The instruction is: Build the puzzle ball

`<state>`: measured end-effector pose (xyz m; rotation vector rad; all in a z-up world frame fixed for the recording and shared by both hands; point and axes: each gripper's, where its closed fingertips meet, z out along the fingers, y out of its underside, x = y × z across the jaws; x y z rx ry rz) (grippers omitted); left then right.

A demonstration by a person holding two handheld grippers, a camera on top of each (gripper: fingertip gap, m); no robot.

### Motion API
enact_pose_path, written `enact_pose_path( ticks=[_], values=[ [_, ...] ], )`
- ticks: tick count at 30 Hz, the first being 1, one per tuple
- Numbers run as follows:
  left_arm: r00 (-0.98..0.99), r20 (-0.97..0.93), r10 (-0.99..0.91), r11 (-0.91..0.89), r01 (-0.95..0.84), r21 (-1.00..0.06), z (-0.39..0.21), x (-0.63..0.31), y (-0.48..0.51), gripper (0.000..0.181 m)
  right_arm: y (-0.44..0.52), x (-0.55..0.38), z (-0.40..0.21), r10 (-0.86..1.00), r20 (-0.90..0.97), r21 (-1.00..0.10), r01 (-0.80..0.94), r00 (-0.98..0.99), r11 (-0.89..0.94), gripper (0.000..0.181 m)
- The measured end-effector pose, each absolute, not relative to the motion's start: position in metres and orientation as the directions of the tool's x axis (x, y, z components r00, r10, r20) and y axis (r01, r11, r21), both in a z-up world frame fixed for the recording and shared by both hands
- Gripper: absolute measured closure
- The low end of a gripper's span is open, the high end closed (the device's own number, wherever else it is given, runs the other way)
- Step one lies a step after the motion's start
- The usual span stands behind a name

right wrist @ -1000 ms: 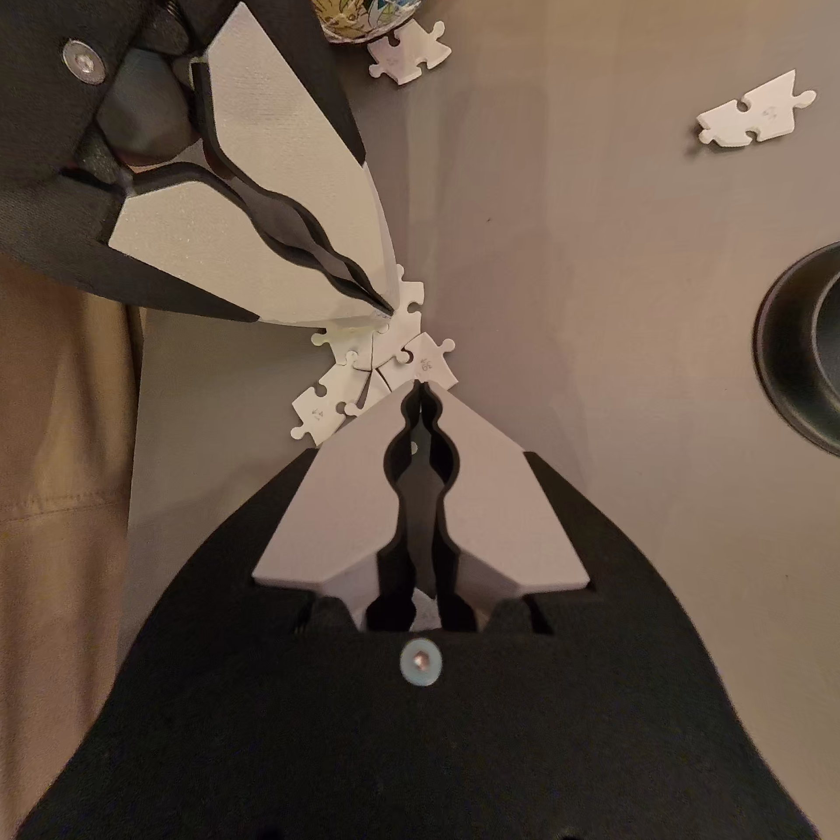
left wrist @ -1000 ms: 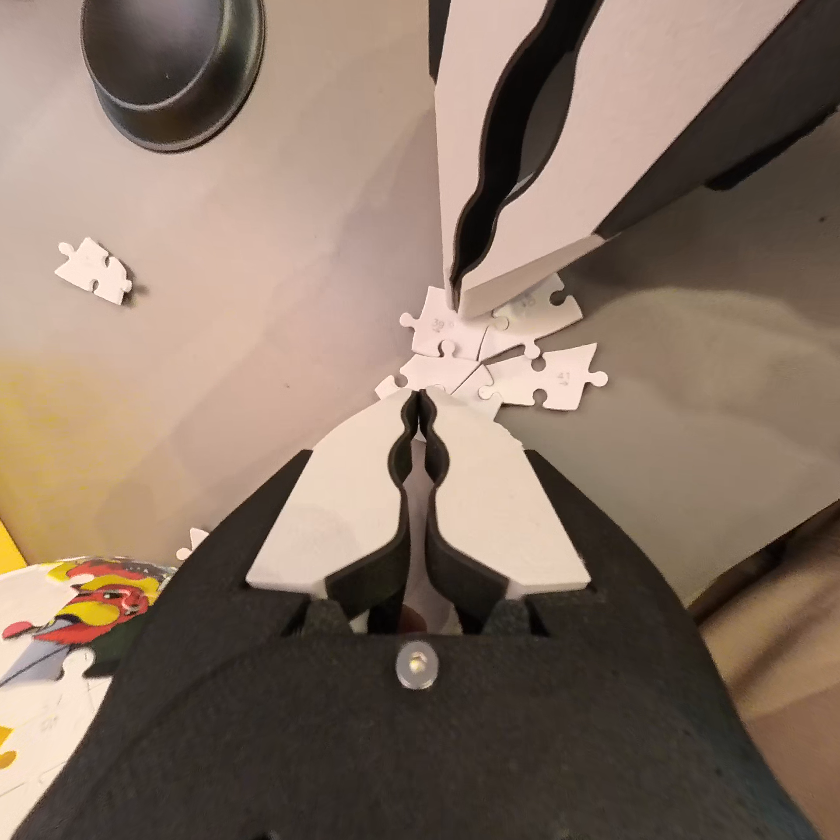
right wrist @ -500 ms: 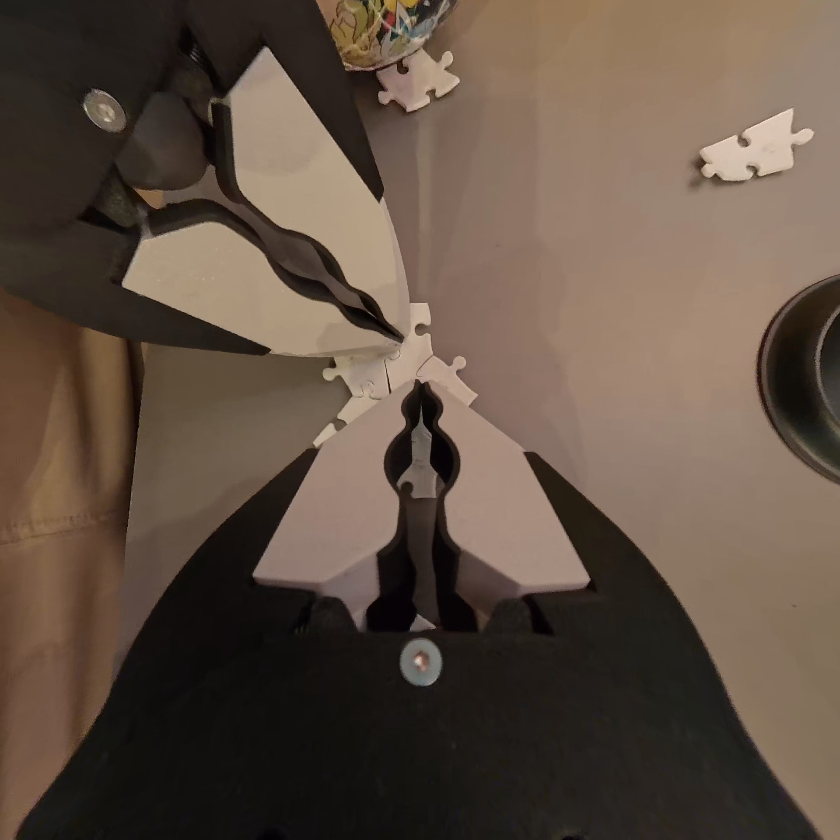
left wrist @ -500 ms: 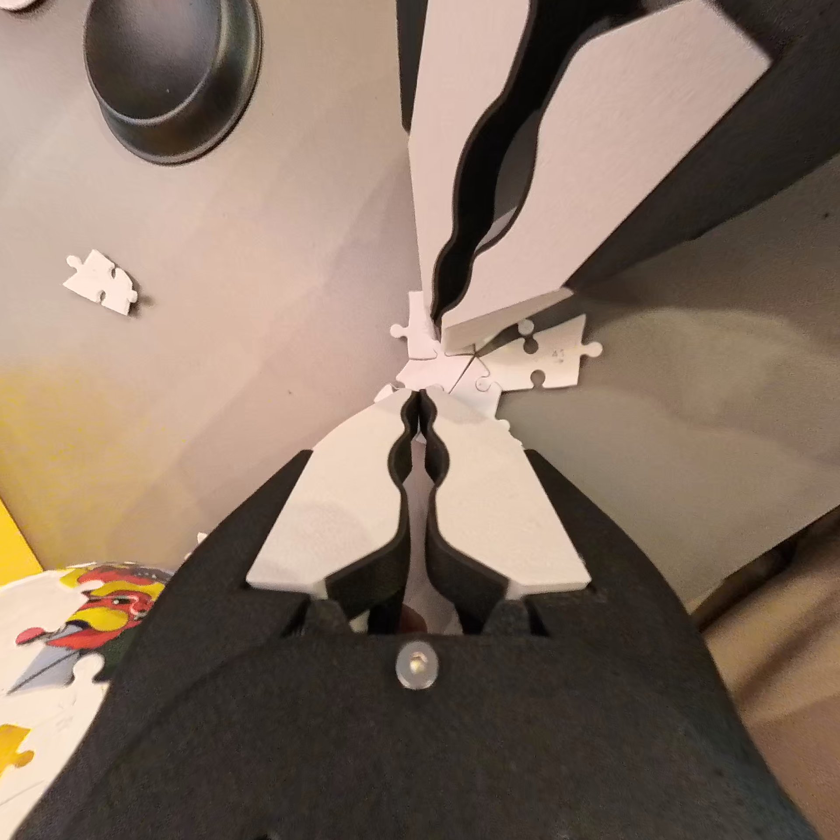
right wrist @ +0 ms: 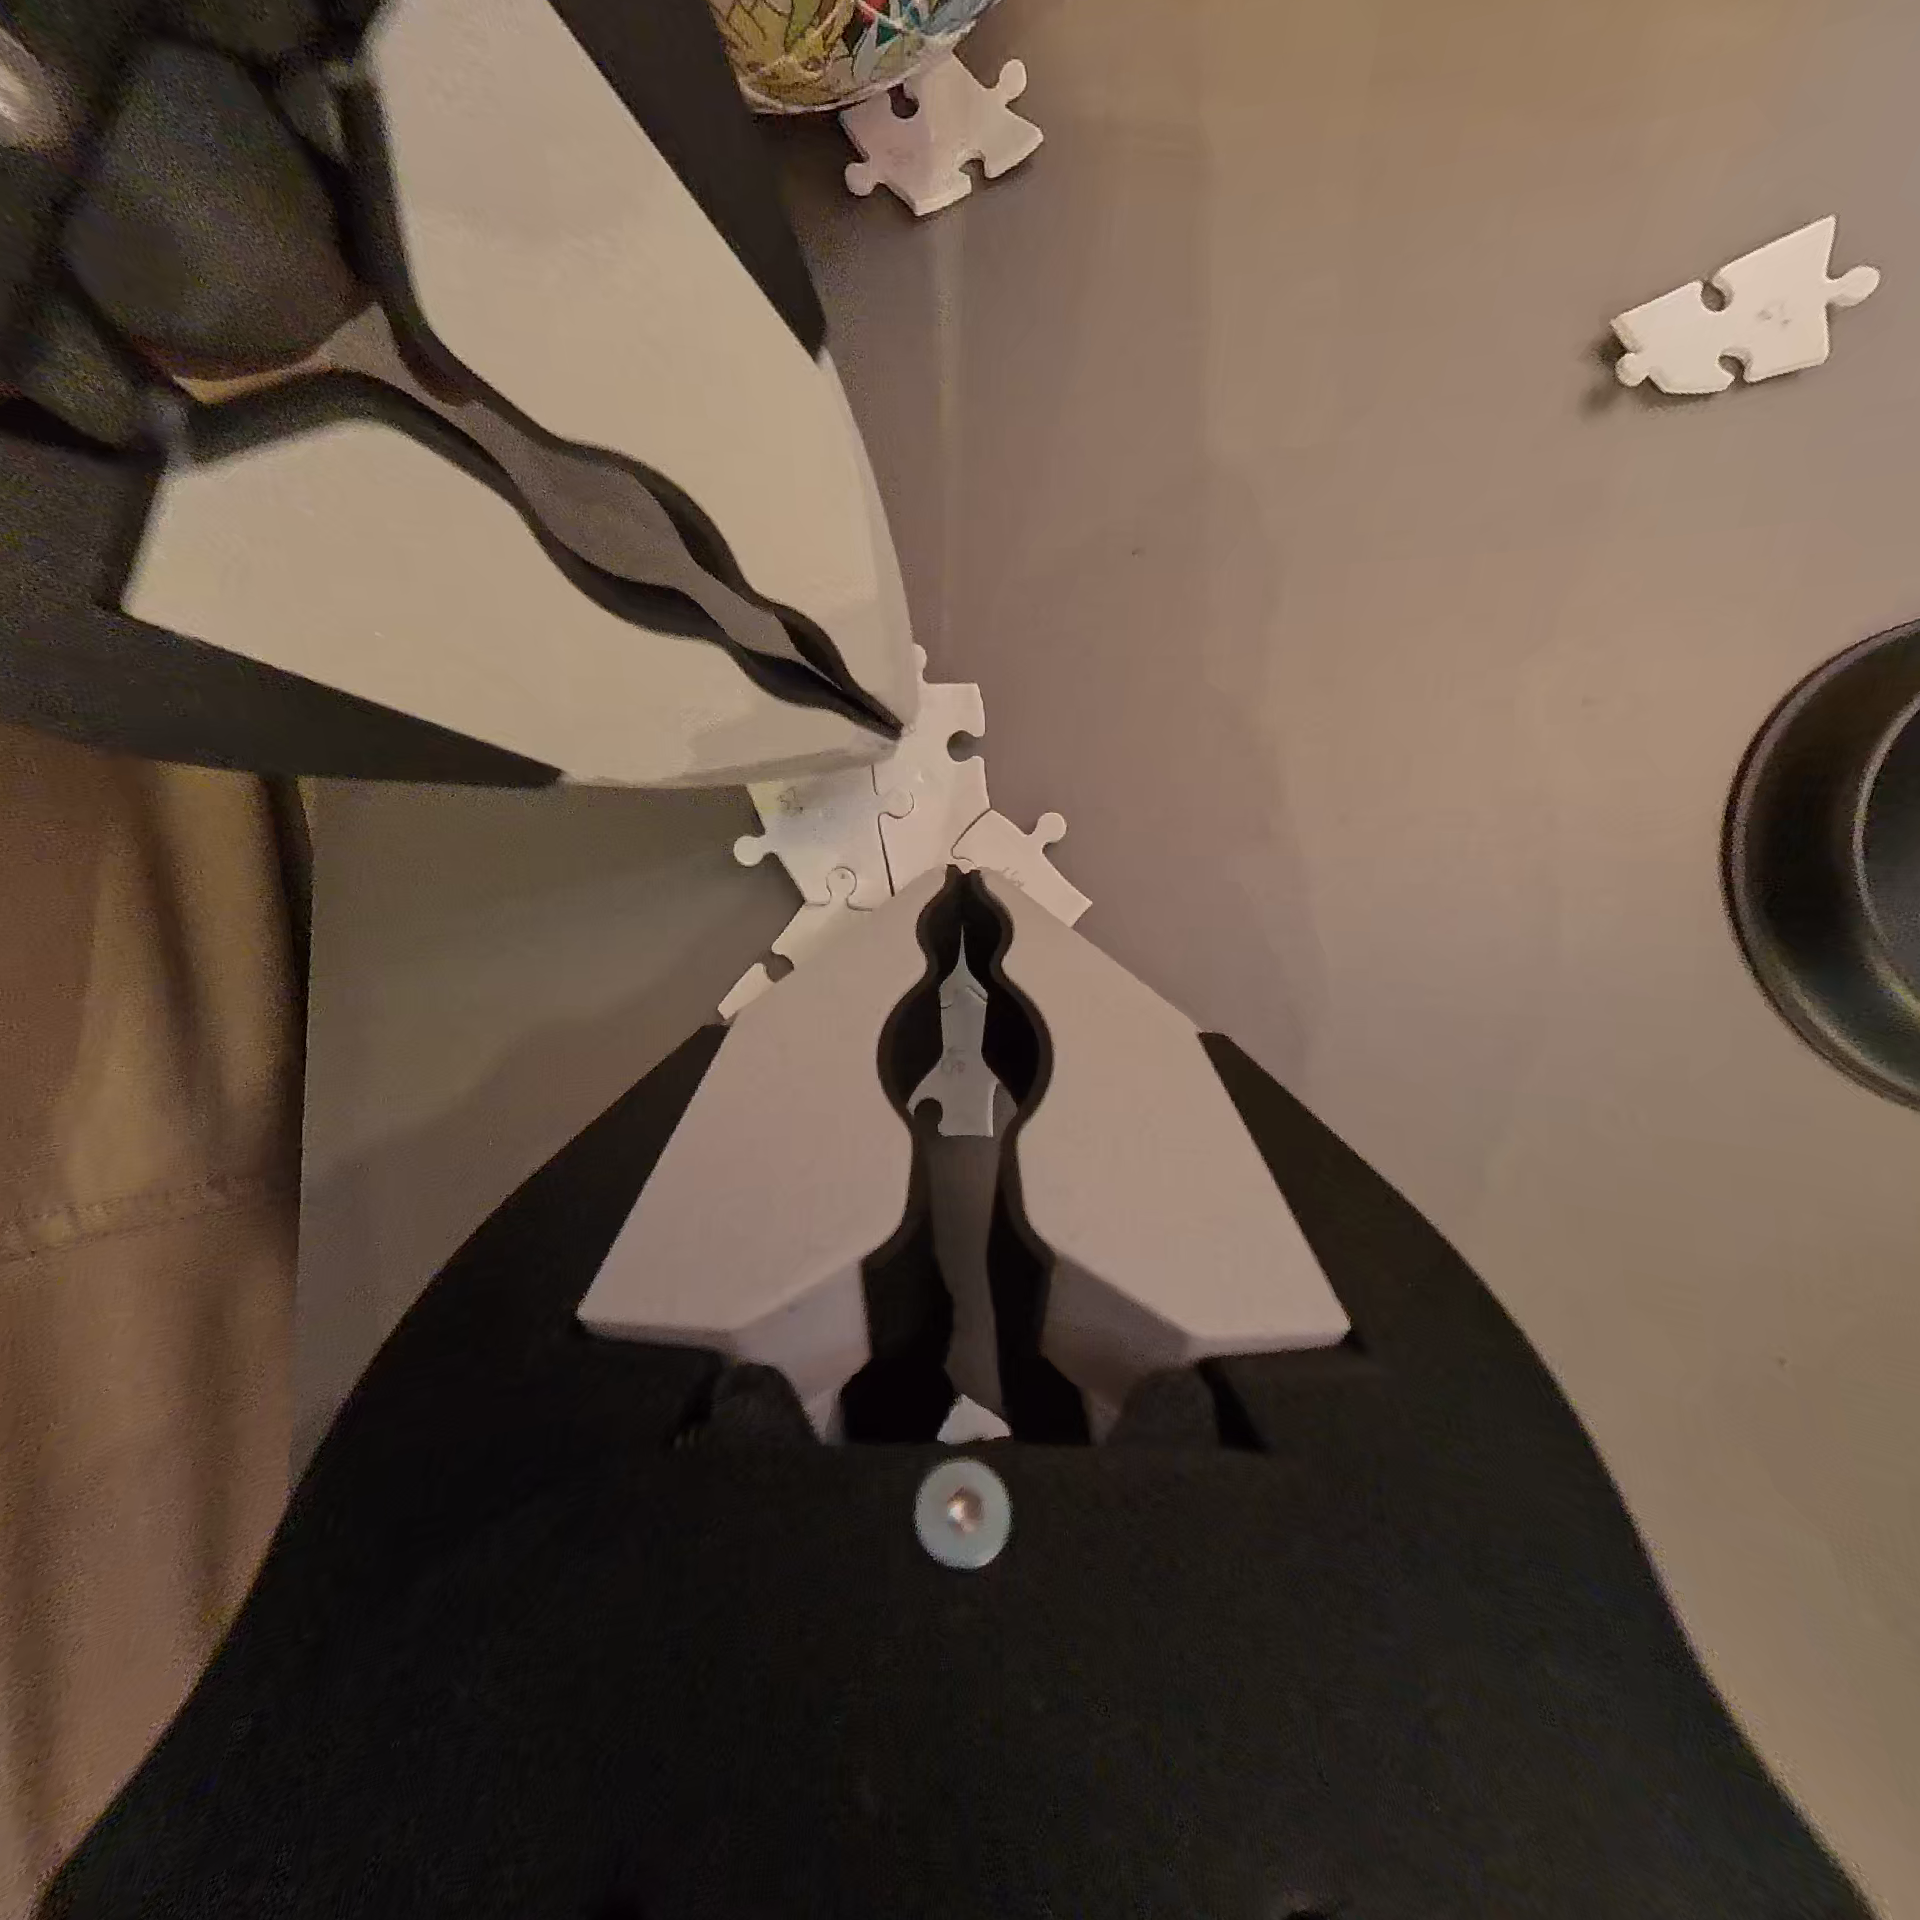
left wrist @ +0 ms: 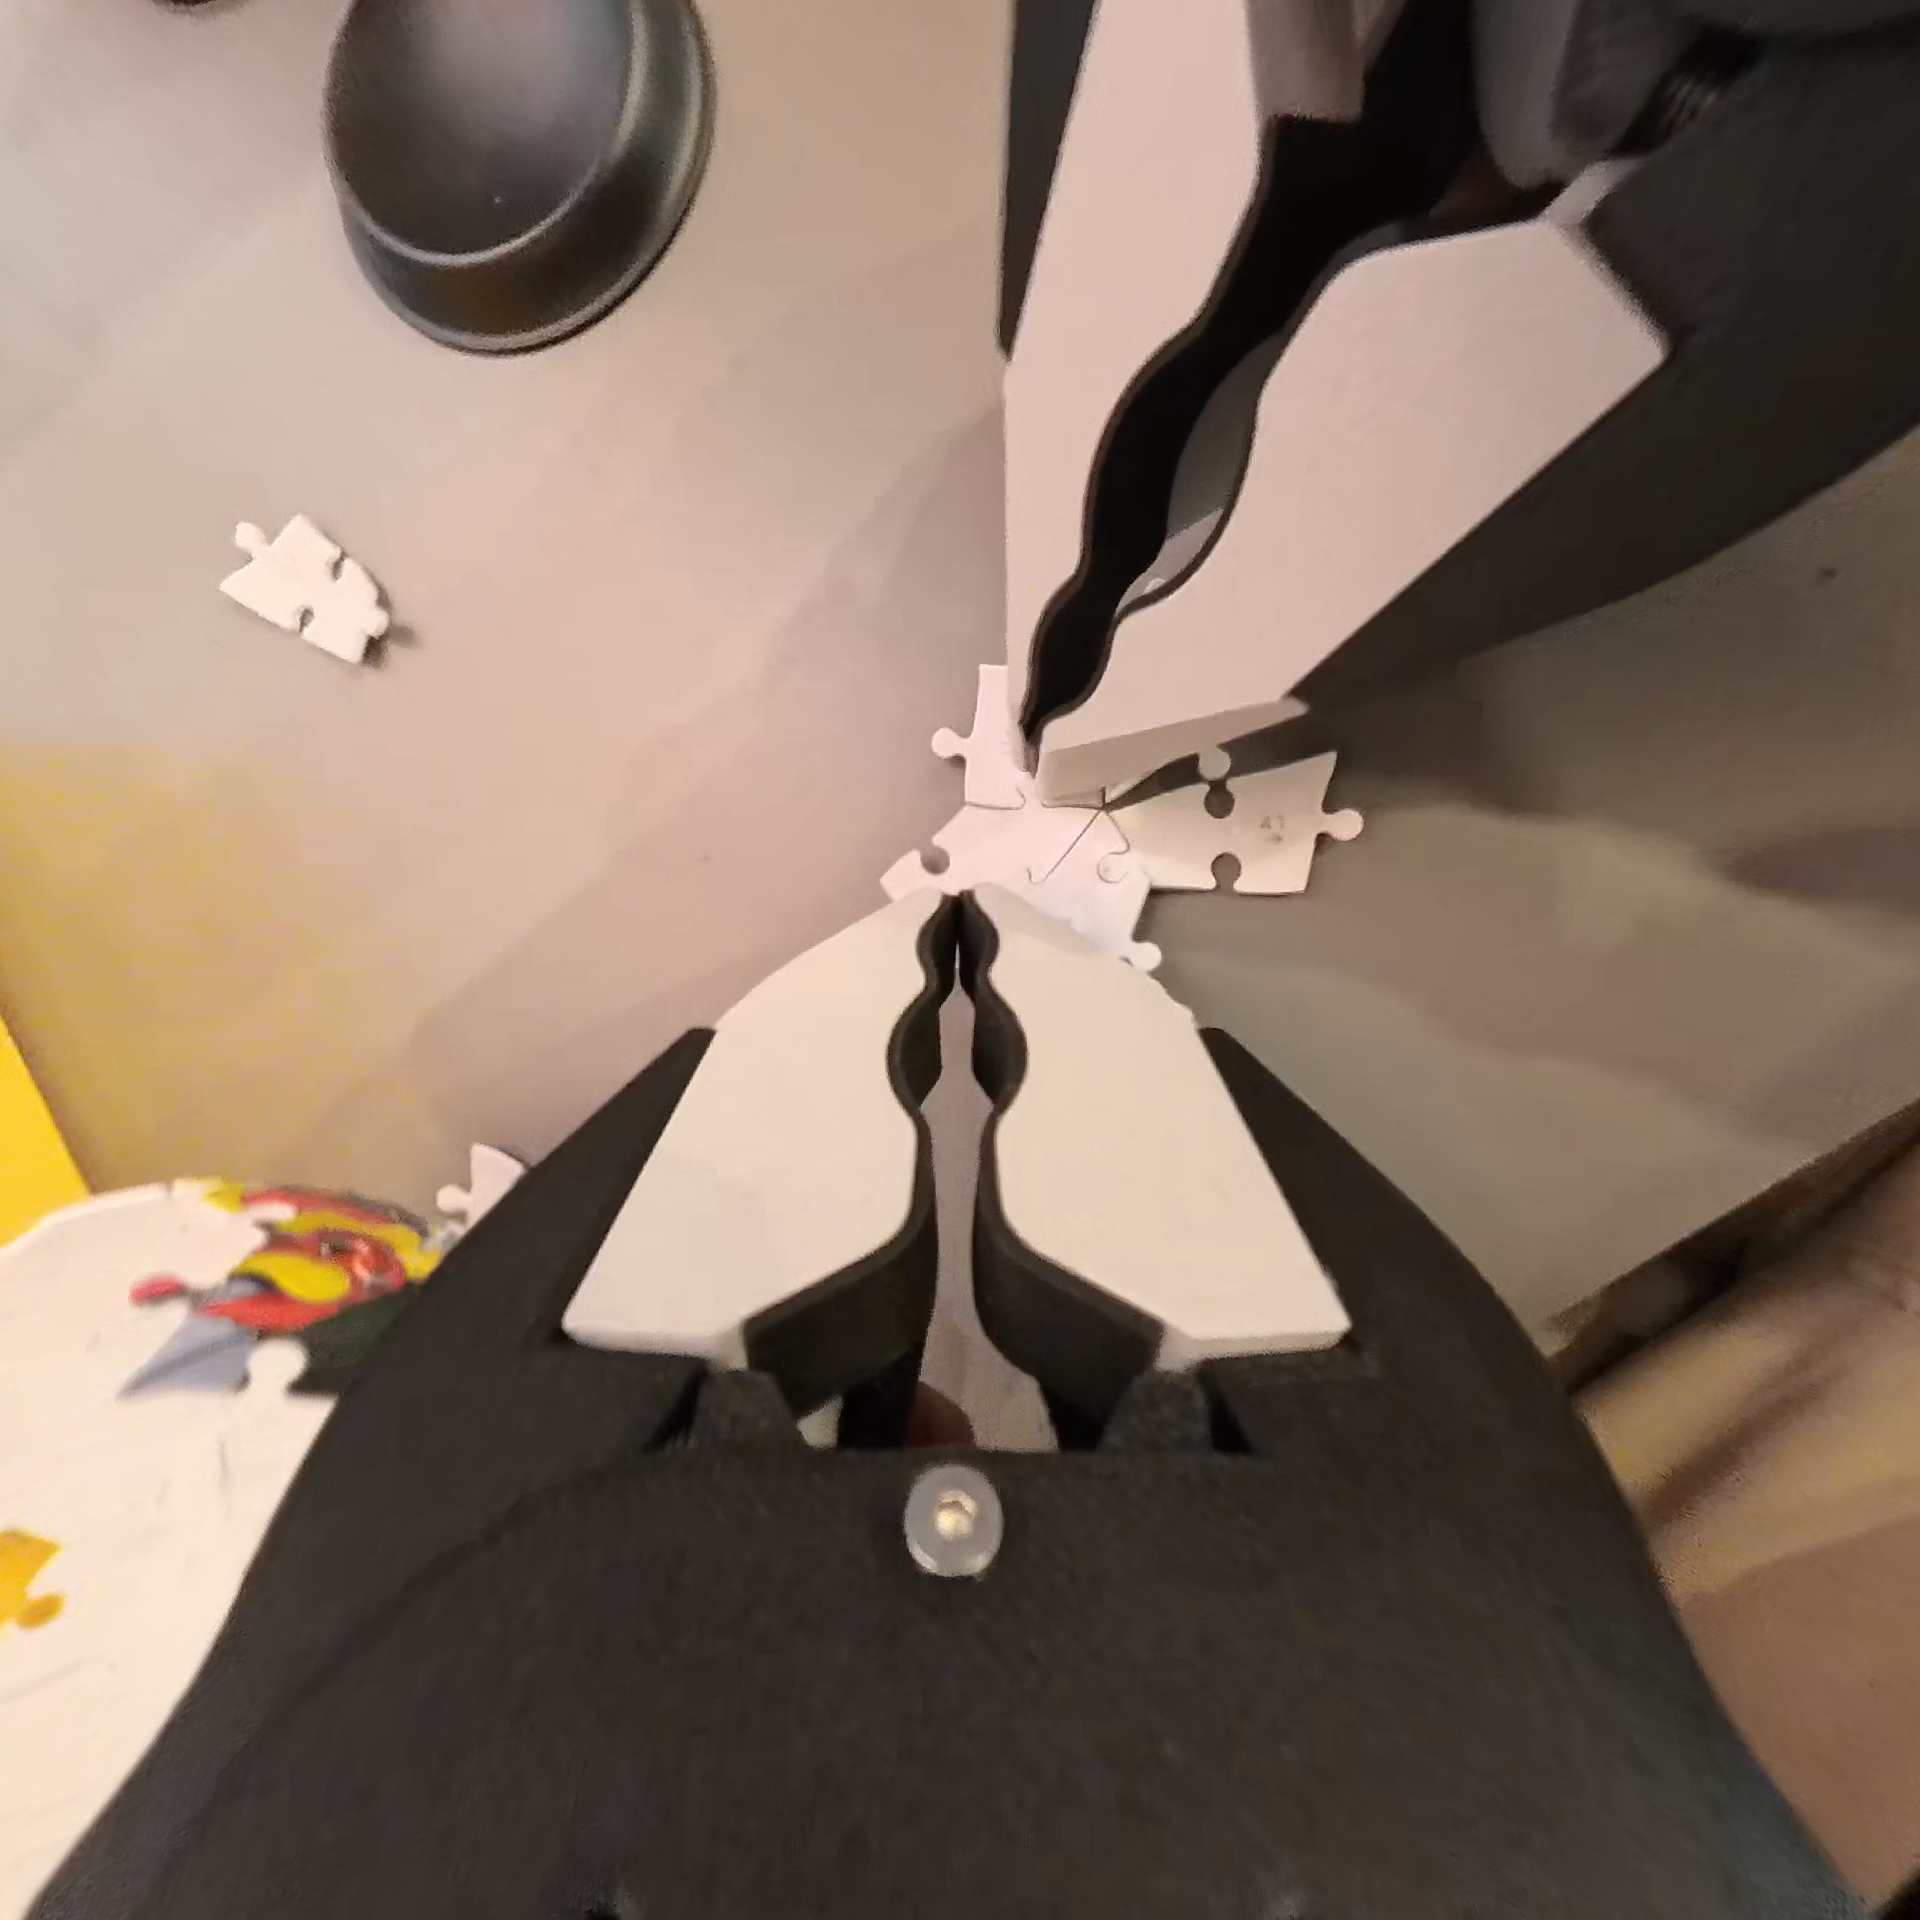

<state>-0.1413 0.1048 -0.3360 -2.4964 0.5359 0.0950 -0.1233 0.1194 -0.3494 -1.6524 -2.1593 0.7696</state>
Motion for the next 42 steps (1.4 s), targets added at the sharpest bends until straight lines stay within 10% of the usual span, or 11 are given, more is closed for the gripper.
enact_pose_path(
  ticks=[1,16,20,42],
  values=[
    [0.932,-0.162,-0.325,-0.761,-0.359,-0.541,-0.335,-0.141,0.102,0.181,0.119,-0.123,-0.349,0.957,-0.08,-0.588,0.789,-0.279,0.181,0.181],
    [0.95,0.312,0.03,-0.786,0.215,-0.579,-0.35,-0.144,0.094,0.181,0.119,-0.123,-0.349,0.95,-0.159,-0.6,0.79,-0.269,0.123,0.181],
    [0.872,0.488,0.039,-0.762,0.342,-0.55,-0.342,-0.136,0.098,0.151,0.119,-0.122,-0.349,0.946,-0.182,-0.616,0.781,-0.267,0.102,0.181],
    [0.874,0.479,0.082,-0.72,0.384,-0.579,-0.343,-0.147,0.104,0.155,0.119,-0.127,-0.349,0.953,-0.096,-0.606,0.776,-0.287,0.173,0.181]
  ],
)
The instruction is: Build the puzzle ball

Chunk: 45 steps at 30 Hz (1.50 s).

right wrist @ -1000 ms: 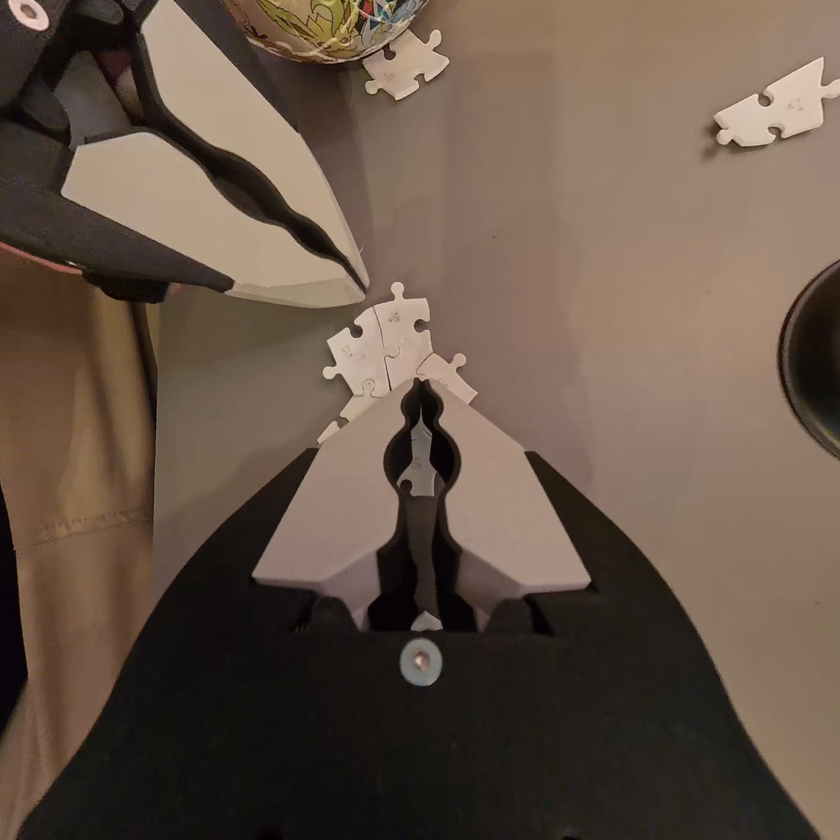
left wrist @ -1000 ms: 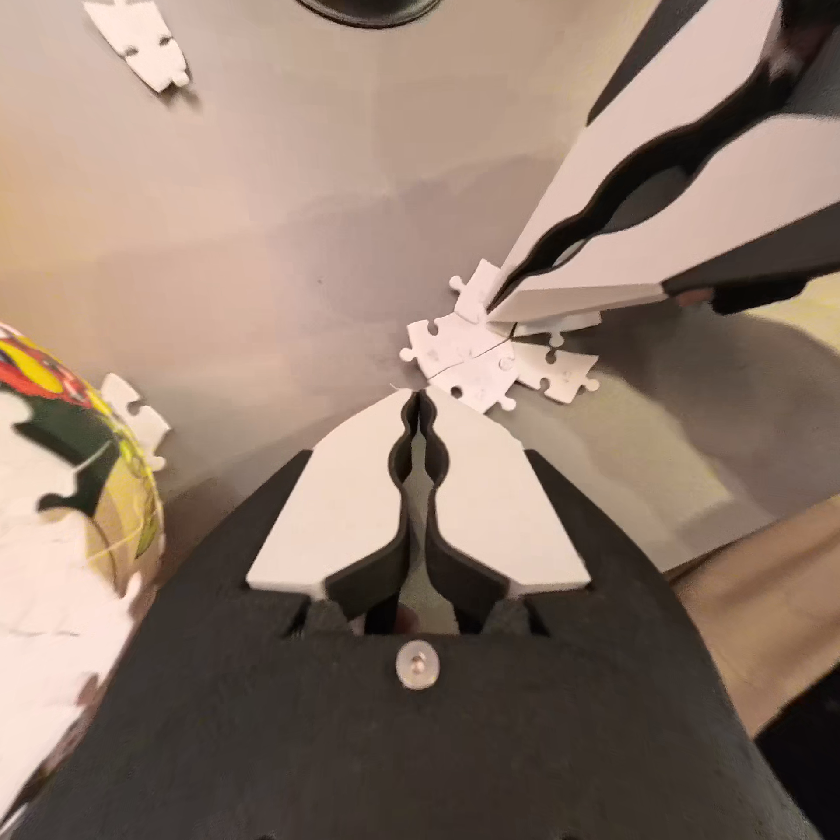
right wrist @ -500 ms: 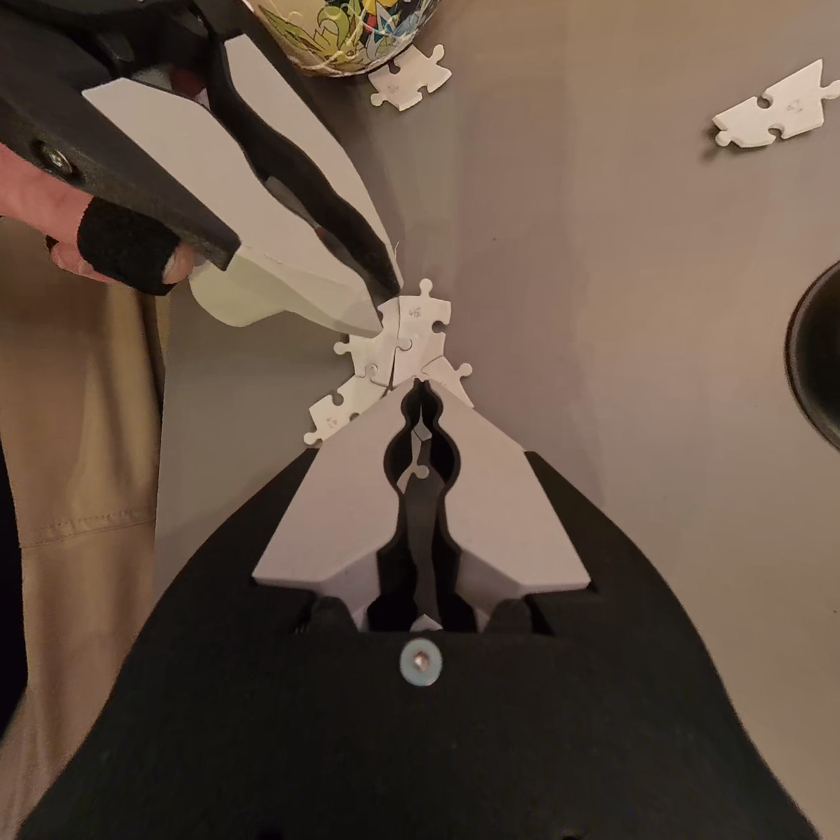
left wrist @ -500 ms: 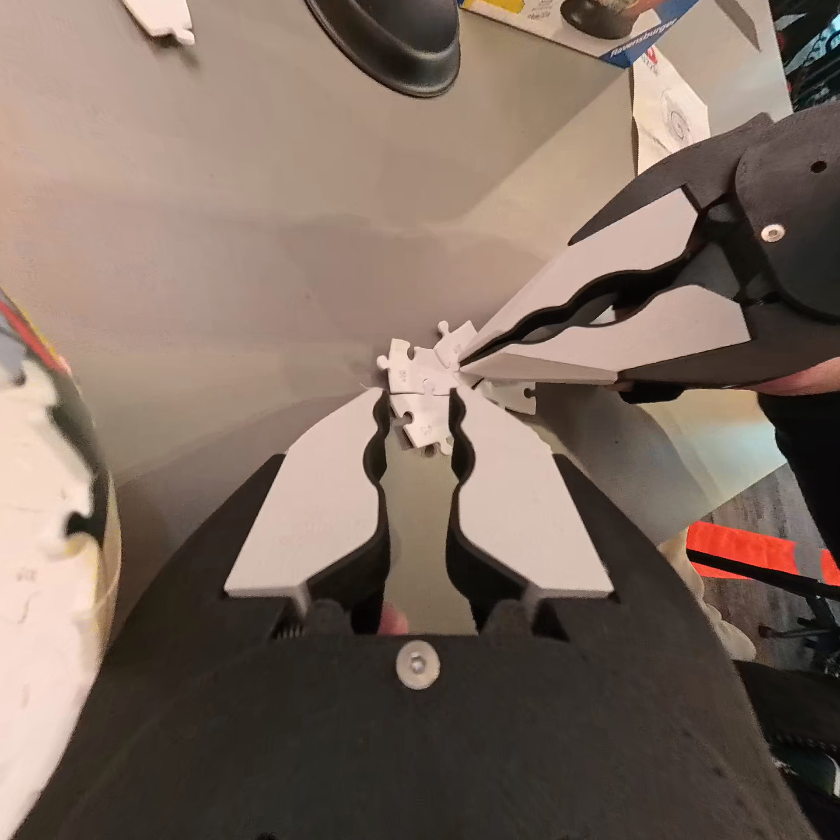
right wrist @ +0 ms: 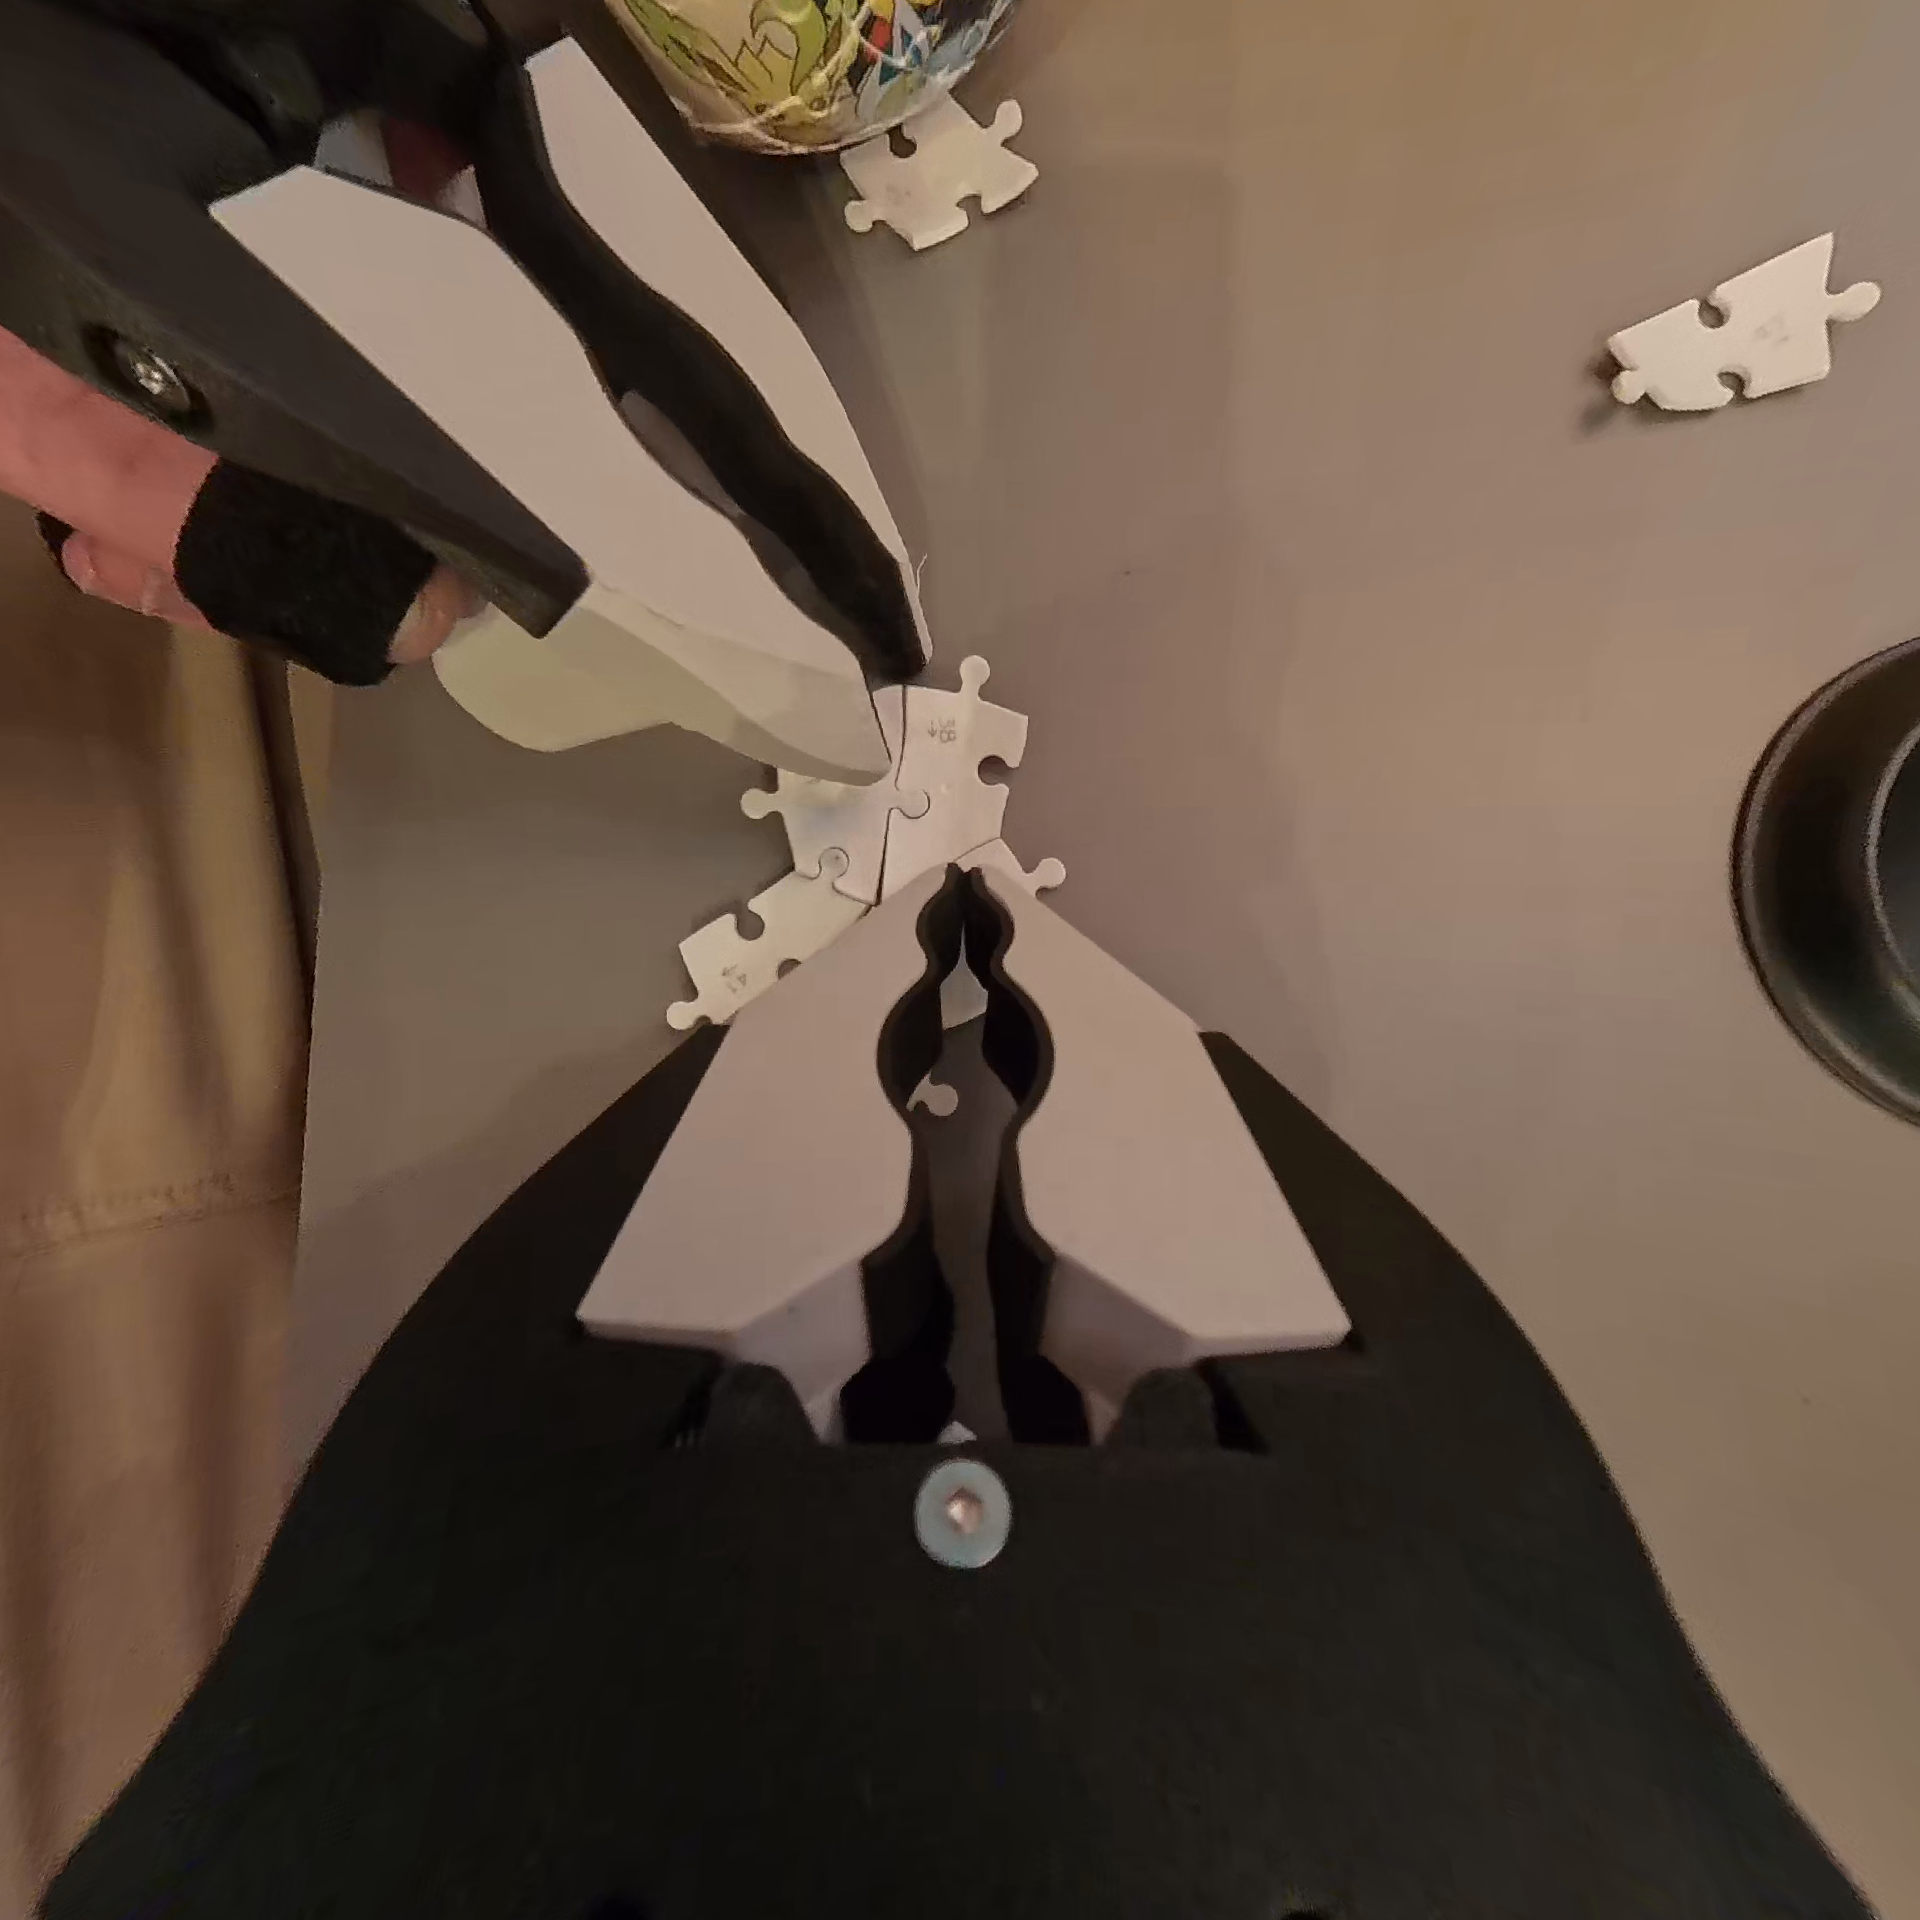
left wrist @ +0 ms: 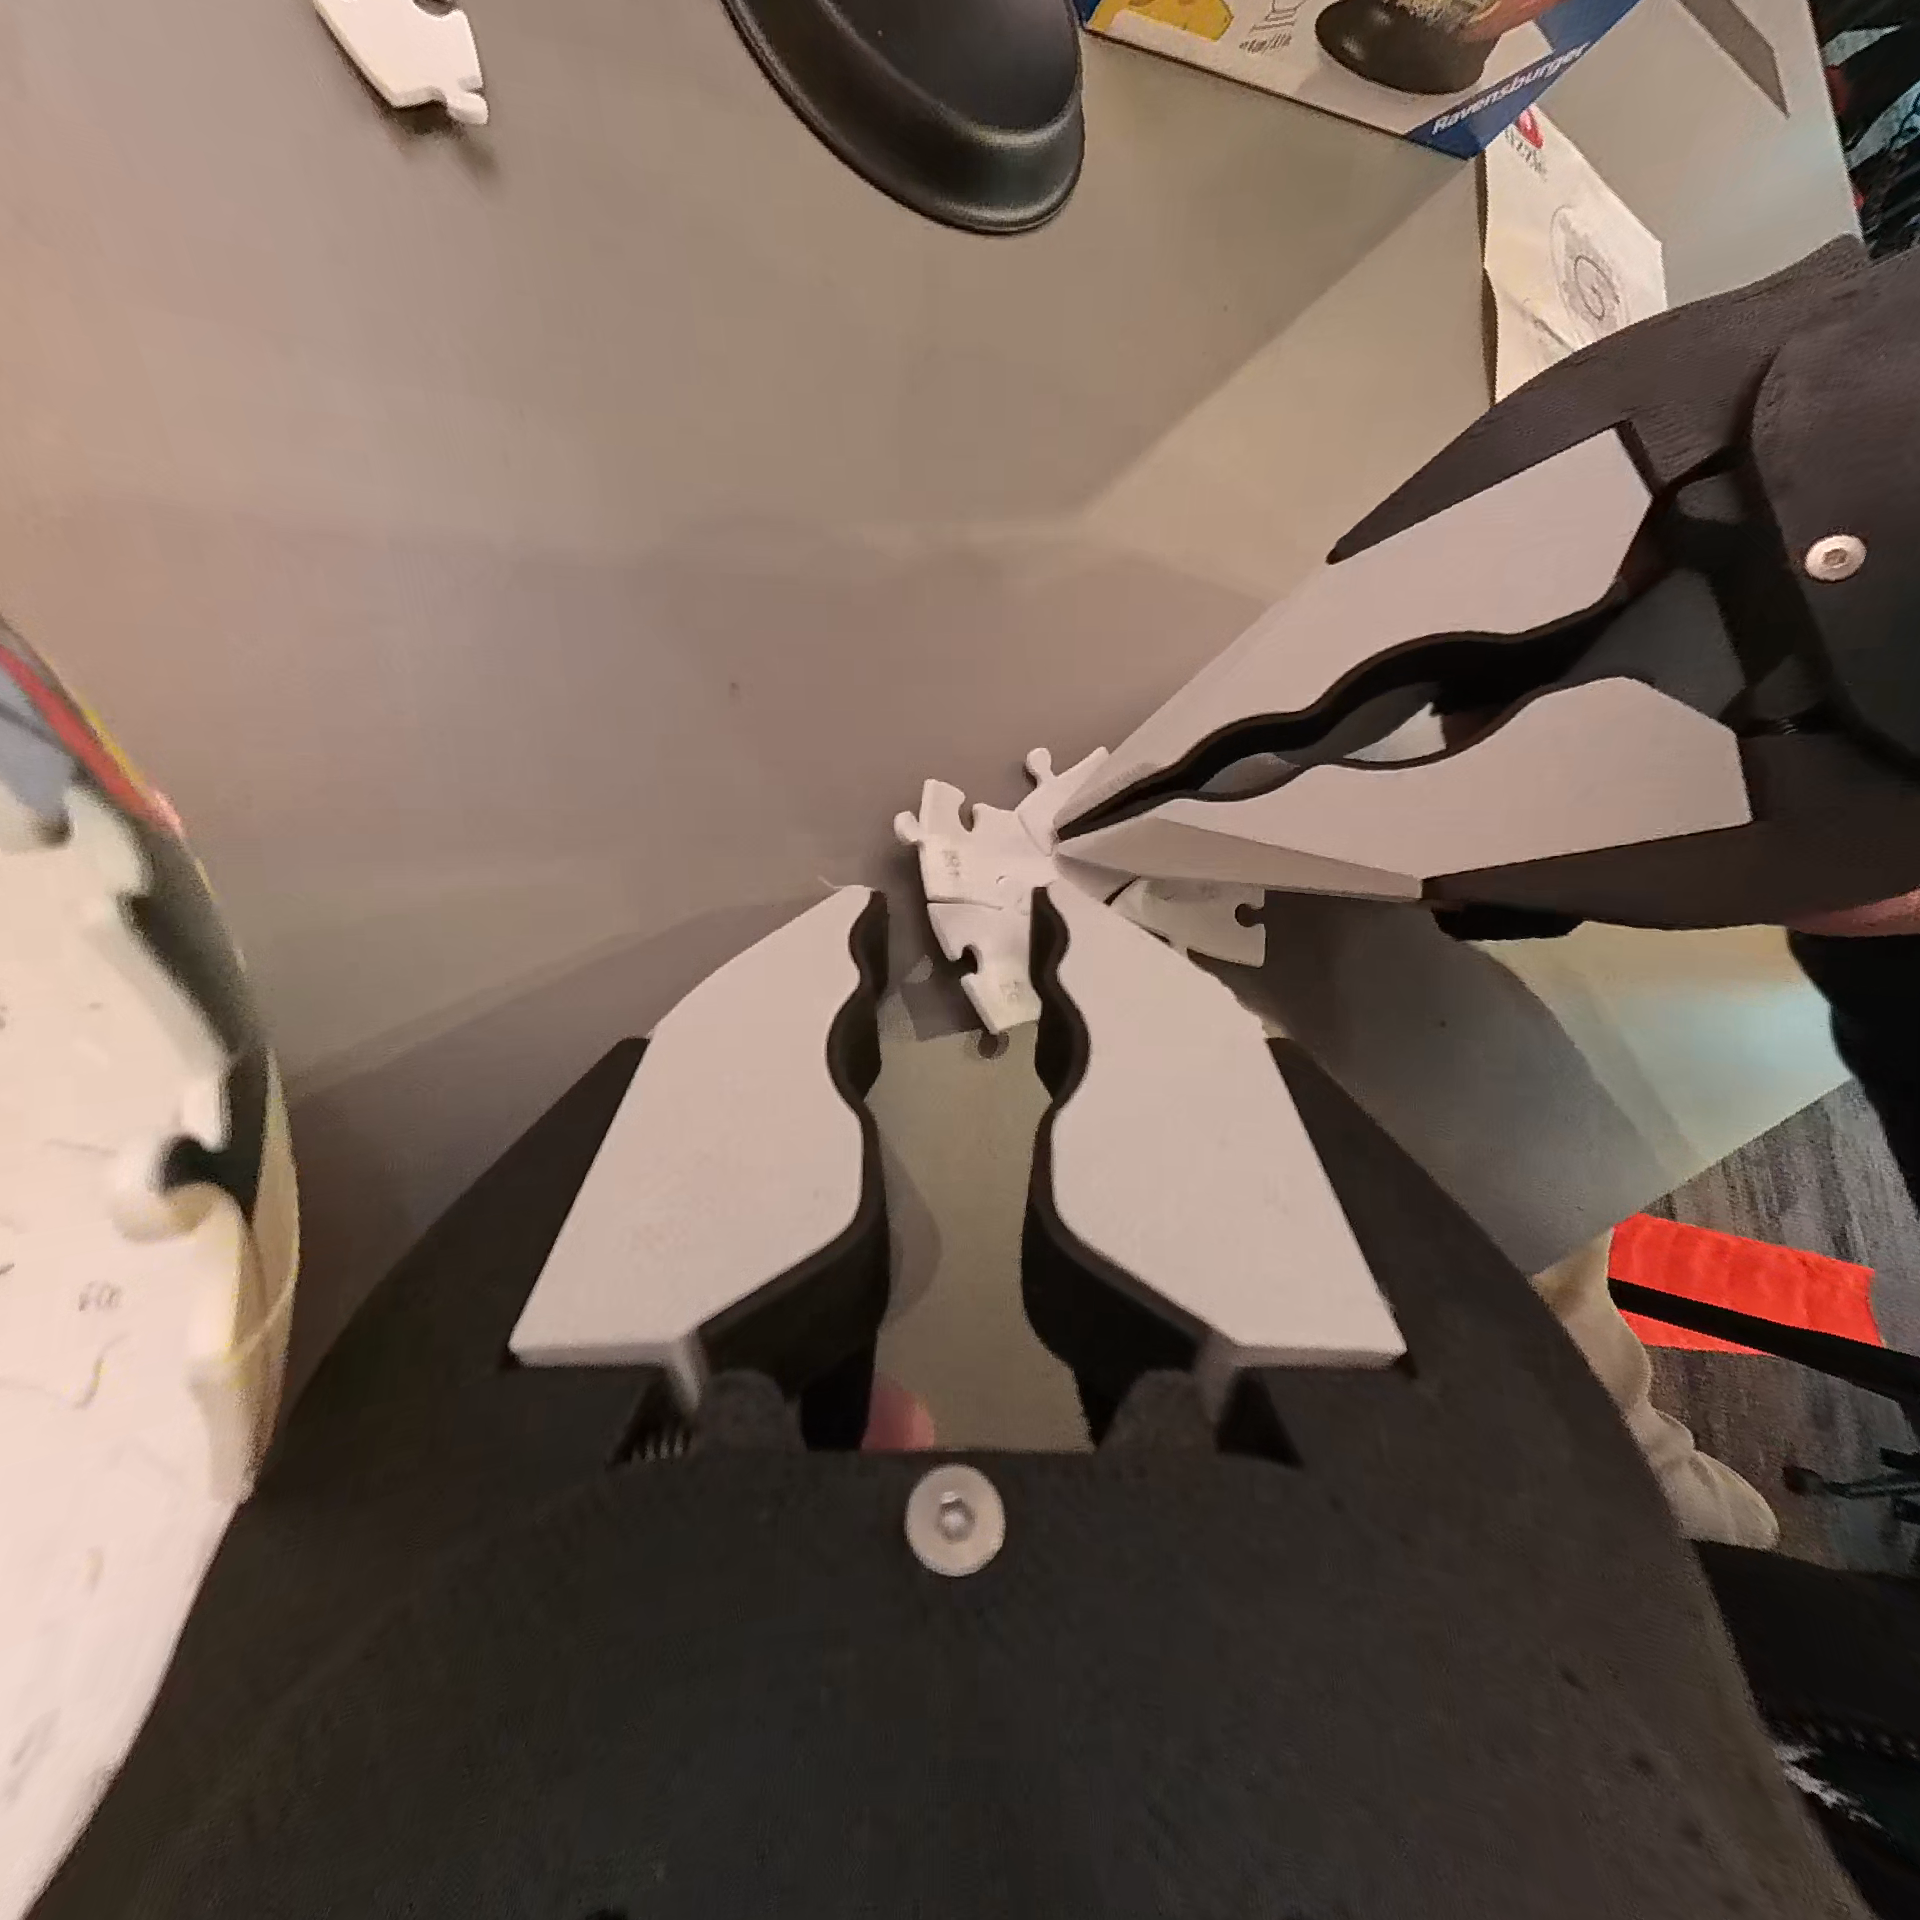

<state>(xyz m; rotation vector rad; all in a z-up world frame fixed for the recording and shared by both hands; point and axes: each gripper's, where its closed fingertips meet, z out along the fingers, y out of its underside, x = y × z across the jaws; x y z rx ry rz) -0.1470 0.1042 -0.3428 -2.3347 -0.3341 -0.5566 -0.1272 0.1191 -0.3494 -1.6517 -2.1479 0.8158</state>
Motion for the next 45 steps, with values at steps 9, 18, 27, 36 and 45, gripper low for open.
enact_pose_path(
  ticks=[9,18,27,36,45],
  values=[
    [0.864,0.495,0.094,-0.717,0.404,-0.569,-0.344,-0.147,0.105,0.161,0.118,-0.126,-0.35,0.948,-0.135,-0.633,0.761,-0.288,0.142,0.181],
    [0.856,0.506,0.108,-0.711,0.422,-0.562,-0.347,-0.144,0.108,0.174,0.117,-0.125,-0.349,0.941,-0.152,-0.655,0.744,-0.301,0.132,0.181],
    [0.876,0.475,0.087,-0.696,0.394,-0.6,-0.344,-0.145,0.11,0.176,0.116,-0.125,-0.342,0.945,-0.152,-0.674,0.73,-0.29,0.116,0.181],
    [0.911,0.408,0.058,-0.683,0.334,-0.65,-0.341,-0.146,0.111,0.176,0.114,-0.102,-0.329,0.943,-0.136,-0.647,0.748,-0.302,0.146,0.181],
    [0.936,0.349,0.05,-0.668,0.291,-0.685,-0.34,-0.145,0.108,0.176,0.099,-0.098,-0.343,0.931,-0.148,-0.614,0.769,-0.334,0.179,0.181]
  ],
)
